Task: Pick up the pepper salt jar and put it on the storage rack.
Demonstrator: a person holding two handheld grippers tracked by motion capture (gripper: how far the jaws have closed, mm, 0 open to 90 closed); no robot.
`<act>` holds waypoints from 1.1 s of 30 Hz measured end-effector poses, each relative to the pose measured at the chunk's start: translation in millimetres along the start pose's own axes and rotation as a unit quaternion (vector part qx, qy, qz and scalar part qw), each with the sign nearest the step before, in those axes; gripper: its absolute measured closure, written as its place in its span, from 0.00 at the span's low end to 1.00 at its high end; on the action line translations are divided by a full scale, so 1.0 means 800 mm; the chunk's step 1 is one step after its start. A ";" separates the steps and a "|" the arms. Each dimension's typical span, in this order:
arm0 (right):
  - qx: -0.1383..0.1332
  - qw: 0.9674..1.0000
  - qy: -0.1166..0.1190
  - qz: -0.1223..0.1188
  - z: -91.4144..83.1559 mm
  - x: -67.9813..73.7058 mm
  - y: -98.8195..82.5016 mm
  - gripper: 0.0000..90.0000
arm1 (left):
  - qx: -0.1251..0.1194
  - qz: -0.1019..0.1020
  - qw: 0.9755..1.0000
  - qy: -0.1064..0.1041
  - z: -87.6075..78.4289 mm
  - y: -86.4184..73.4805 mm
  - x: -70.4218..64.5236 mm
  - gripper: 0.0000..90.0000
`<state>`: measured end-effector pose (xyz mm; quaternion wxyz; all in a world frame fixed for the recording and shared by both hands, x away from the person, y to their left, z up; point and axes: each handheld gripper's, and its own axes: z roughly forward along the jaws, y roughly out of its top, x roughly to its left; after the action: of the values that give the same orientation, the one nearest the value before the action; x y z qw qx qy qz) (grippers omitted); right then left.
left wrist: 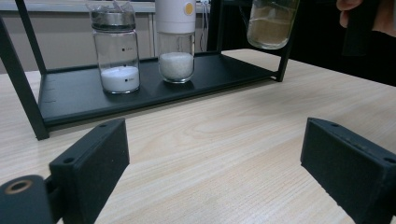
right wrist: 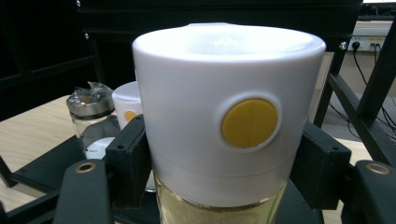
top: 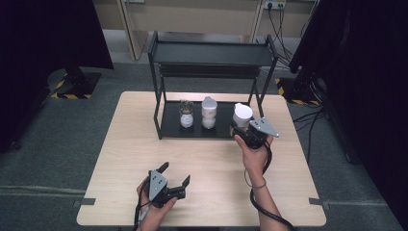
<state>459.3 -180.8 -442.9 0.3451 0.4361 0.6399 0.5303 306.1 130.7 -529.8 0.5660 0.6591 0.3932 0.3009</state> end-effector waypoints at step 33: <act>0.019 1.000 -0.015 -0.003 0.059 0.000 0.017 0.34 | 0.001 -0.002 1.000 -0.001 0.000 0.000 0.001 0.08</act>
<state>504.6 -162.4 -438.9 0.3482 0.4485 0.6457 0.5105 306.3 131.3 -529.7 0.5666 0.6592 0.3938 0.2989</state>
